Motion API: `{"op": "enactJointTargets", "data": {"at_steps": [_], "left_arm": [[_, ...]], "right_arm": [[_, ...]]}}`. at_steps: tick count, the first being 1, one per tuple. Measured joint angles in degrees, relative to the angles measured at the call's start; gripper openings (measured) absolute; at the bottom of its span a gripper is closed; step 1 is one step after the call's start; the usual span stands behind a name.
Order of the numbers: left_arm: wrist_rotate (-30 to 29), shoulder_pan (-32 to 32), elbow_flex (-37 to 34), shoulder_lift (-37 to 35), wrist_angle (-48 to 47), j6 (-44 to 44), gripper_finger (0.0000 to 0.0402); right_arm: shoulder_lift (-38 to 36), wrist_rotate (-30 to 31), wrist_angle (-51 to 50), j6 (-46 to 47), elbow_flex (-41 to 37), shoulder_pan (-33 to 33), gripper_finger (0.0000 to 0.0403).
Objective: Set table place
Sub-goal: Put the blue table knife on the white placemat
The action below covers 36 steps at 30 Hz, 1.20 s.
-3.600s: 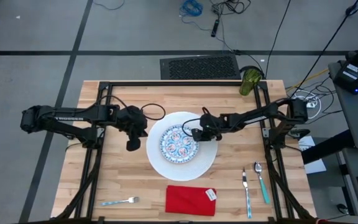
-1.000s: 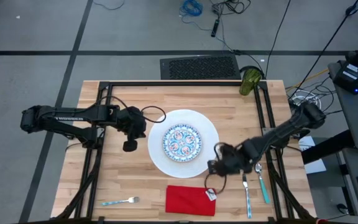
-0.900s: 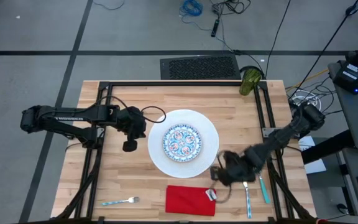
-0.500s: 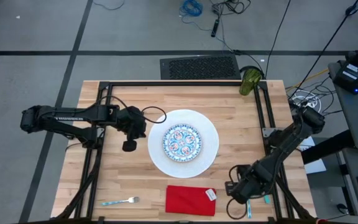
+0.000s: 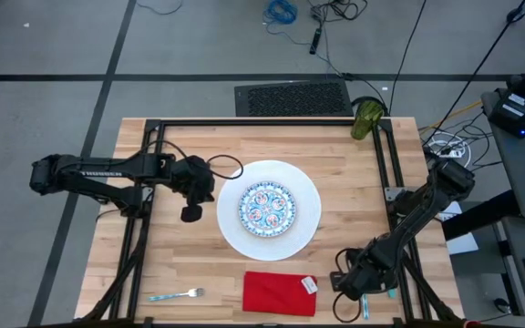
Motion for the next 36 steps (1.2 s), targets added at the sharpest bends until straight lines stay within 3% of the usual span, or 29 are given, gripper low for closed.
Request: {"op": "enactJointTargets", "data": {"at_steps": [10, 23, 27, 32, 36], "left_arm": [[0.0, 0.0, 0.0, 0.0, -0.3, -1.9, 0.0000], [-0.4, 0.0, 0.0, 0.0, -0.3, -4.9, 0.0000], [-0.5, 0.0, 0.0, 0.0, -0.3, -7.6, 0.0000], [-0.7, 0.0, 0.0, 0.0, -0.4, -9.4, 0.0000], [-0.7, -0.1, 0.0, 0.0, -0.8, -9.4, 0.0000]], "right_arm": [[1.0, 0.5, -7.6, 0.1, 0.0, 1.9, 0.0155], [7.9, 0.3, -0.5, -0.4, 0.2, 3.5, 0.0153], [8.0, 0.7, -0.7, -0.9, 0.3, 3.5, 0.0120], [8.1, 1.1, -1.1, -1.6, 0.3, 3.4, 0.0026], [8.1, 0.3, -2.2, -1.8, 0.3, 3.4, 0.0018]]}}
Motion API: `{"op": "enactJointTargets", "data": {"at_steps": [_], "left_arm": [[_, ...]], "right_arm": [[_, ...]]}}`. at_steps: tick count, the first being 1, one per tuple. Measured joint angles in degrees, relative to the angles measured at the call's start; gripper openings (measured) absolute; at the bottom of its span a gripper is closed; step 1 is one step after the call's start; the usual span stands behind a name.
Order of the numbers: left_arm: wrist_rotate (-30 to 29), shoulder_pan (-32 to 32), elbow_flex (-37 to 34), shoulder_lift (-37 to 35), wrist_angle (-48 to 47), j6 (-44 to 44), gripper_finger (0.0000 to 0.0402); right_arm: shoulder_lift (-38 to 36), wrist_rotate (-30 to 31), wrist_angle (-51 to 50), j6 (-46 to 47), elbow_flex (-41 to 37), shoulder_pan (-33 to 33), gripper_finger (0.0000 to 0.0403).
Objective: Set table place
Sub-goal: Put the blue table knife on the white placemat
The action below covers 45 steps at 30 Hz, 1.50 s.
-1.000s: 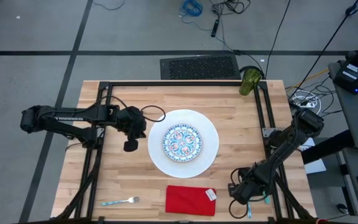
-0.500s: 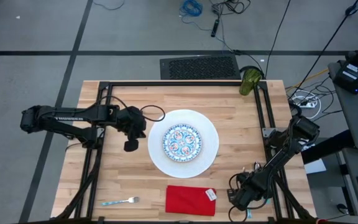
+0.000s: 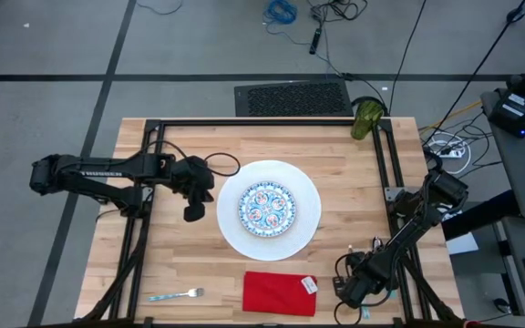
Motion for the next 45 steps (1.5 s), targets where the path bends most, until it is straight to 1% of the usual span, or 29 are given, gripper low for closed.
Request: {"op": "enactJointTargets", "data": {"at_steps": [2, 5, 9, 11, 14, 18, 22, 26, 30, 33, 35, 38, 45], "left_arm": [[0.0, 0.0, 0.0, 0.0, 0.0, 0.0, 0.0000], [0.0, 0.0, 0.0, 0.0, 0.1, 0.0, 0.0000], [0.0, 0.0, 0.0, 0.0, 0.2, 0.1, 0.0000], [0.0, 0.0, 0.0, 0.0, 0.2, 0.2, 0.0000], [0.0, 0.0, 0.0, 0.0, 0.3, 0.8, 0.0000], [-0.1, 0.0, 0.0, 0.0, 0.4, 4.0, 0.0000], [-0.1, 0.0, 0.0, 0.0, 0.4, 6.4, 0.0000], [-0.1, 0.0, 0.0, 0.0, 0.4, 8.2, 0.0000], [-0.1, 0.0, 0.0, 0.0, 0.3, 9.7, 0.0000], [-0.1, 0.0, 0.0, 0.0, 0.3, 9.7, 0.0000], [-0.1, 0.0, 0.0, 0.0, 0.3, 9.7, 0.0000], [-0.1, 0.0, 0.0, 0.0, 0.4, 9.8, 0.0000], [-0.1, 0.0, 0.0, 0.0, 0.3, 11.0, 0.0000]], "right_arm": [[-0.1, 0.0, -1.1, 0.0, 0.8, 0.0, 0.0020], [-0.6, 0.3, -8.5, -0.2, 3.5, -0.1, 0.0015], [-3.4, 1.8, -15.9, -0.9, 9.3, -1.2, 0.0012], [-4.9, 3.8, -18.2, -1.3, 11.2, -2.4, 0.0012], [-8.2, 7.1, -19.0, -2.6, 13.0, -5.5, 0.0012], [-11.0, 9.3, -19.1, -6.9, 13.1, -12.0, 0.0012], [-11.4, 9.5, -19.6, -17.8, 13.2, -21.0, 0.0012], [-11.4, 13.2, -19.1, -28.2, 13.2, -31.9, 0.0012], [-10.5, 13.8, -15.2, -38.8, 13.2, -42.6, 0.0012], [-8.8, 13.6, -12.6, -44.8, 13.2, -48.2, 0.0012], [-7.4, 12.5, -11.6, -47.5, 13.2, -50.8, 0.0012], [-4.9, 11.7, -11.5, -50.6, 13.2, -52.8, 0.0012], [0.2, 10.2, -10.1, -54.3, 13.2, -53.5, 0.0012]]}}
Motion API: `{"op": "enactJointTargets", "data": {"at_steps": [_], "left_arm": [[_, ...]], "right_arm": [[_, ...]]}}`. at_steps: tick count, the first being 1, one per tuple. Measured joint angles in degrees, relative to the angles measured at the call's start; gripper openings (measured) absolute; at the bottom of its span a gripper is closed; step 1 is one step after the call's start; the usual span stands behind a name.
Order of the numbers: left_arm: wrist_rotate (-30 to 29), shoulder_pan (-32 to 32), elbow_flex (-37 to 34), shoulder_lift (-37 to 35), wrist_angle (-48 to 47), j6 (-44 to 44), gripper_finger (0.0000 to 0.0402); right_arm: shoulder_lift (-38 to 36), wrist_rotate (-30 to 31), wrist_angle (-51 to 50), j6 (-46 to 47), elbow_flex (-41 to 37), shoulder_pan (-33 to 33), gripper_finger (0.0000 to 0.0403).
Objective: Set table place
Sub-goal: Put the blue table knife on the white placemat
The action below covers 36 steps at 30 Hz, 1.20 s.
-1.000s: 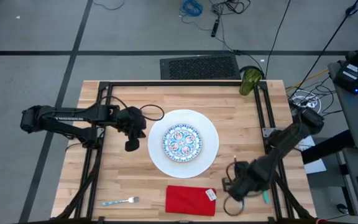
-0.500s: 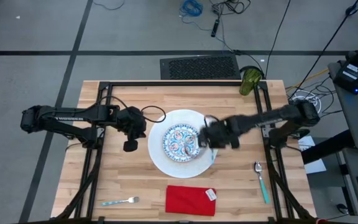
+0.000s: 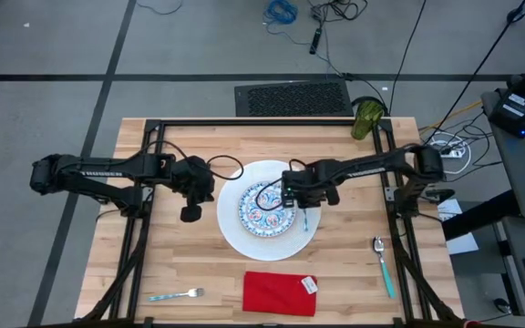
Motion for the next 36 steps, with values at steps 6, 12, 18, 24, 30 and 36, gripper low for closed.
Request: {"op": "enactJointTargets", "data": {"at_steps": [6, 12, 18, 24, 30, 36], "left_arm": [[0.0, 0.0, 0.0, 0.0, 0.1, 0.0, 0.0000], [0.0, 0.0, 0.0, 0.0, 0.1, -0.4, 0.0000], [0.0, 0.0, 0.0, 0.0, 0.1, -0.4, 0.0000], [0.0, 0.0, 0.0, 0.0, 0.1, -0.4, 0.0000], [0.0, 0.0, 0.0, 0.0, 0.1, -0.4, 0.0000], [0.0, 0.0, 0.0, 0.0, 0.1, -0.4, 0.0000]], "right_arm": [[3.3, -1.0, 2.0, -1.0, 0.0, -1.1, 0.0012], [5.0, -2.7, 3.5, 0.5, 0.0, -1.1, 0.0013], [5.2, -4.1, 4.1, 1.8, 0.0, -1.1, 0.0013], [5.2, -4.2, 3.1, 3.5, 0.0, 0.0, 0.0013], [5.2, -4.0, 2.3, 3.7, 0.0, 0.1, 0.0014], [5.2, -3.8, 2.6, 3.9, 0.0, 0.1, 0.0031]]}}
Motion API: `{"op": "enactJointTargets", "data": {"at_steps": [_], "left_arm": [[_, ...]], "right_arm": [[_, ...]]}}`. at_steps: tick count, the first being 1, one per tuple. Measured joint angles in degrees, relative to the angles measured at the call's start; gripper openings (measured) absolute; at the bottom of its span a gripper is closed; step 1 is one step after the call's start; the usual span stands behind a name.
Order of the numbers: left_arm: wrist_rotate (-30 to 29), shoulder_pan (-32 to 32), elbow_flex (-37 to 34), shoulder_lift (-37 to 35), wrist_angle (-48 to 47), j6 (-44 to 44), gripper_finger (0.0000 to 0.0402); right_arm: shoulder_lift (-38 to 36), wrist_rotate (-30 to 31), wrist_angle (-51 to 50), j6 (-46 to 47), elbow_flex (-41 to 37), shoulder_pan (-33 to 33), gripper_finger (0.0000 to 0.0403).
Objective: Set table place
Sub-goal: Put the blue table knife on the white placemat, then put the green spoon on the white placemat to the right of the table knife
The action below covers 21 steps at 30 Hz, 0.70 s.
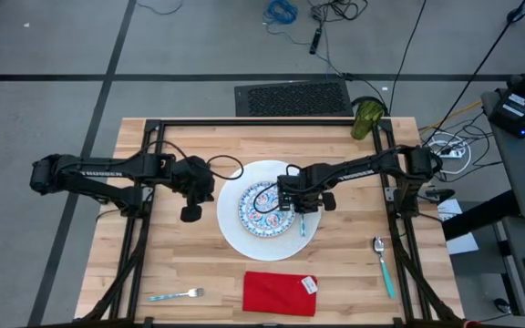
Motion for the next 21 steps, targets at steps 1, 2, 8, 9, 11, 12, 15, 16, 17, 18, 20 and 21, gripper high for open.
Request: {"op": "enactJointTargets", "data": {"at_steps": [1, 2, 8, 9, 11, 12, 15, 16, 17, 18, 20, 21], "left_arm": [[0.0, 0.0, 0.0, 0.0, 0.0, 0.0, 0.0000], [0.0, 0.0, 0.0, 0.0, 0.0, 0.0, 0.0000], [0.0, 0.0, 0.0, 0.0, 0.0, 0.0, 0.0000], [0.0, 0.0, 0.0, 0.0, 0.0, 0.0, 0.0000], [0.0, 0.0, 0.0, 0.0, 0.0, 0.0, 0.0000], [0.0, 0.0, 0.0, 0.0, 0.0, 0.0, 0.0000], [0.0, 0.0, 0.0, 0.0, 0.0, 0.0, 0.0000], [0.0, 0.0, 0.0, 0.0, -0.1, 0.0, 0.0000], [0.0, 0.0, 0.0, 0.0, -0.1, 0.0, 0.0000], [0.0, 0.0, 0.0, 0.0, -0.1, 0.0, 0.0000], [0.0, 0.0, 0.0, 0.0, -0.1, 0.0, 0.0000], [0.0, 0.0, 0.0, 0.0, -0.2, 0.0, 0.0000]], "right_arm": [[0.0, 0.0, 0.0, 0.1, 0.0, 0.0, 0.0035], [0.0, 0.1, 0.0, 0.2, 0.0, 0.0, 0.0039], [0.0, 1.2, 0.0, 0.7, 0.0, 0.0, 0.0055], [0.0, 1.2, 0.0, 0.6, 0.0, 0.0, 0.0055], [0.0, 1.2, 0.0, 0.2, 0.0, 0.0, 0.0055], [0.0, 1.2, 0.0, 0.1, 0.0, 0.0, 0.0054], [0.0, 1.3, 0.0, 0.1, 0.0, 0.0, 0.0053], [-0.3, 1.3, -0.1, 0.1, 0.0, 0.0, 0.0052], [-0.7, 1.3, -0.2, 0.4, 0.0, 0.0, 0.0052], [-1.4, 1.4, -0.2, 0.9, 0.0, 0.2, 0.0052], [-3.5, 2.5, -1.7, 1.7, 0.5, 0.8, 0.0052], [-4.7, 3.4, -3.0, 2.2, 1.0, 1.2, 0.0052]]}}
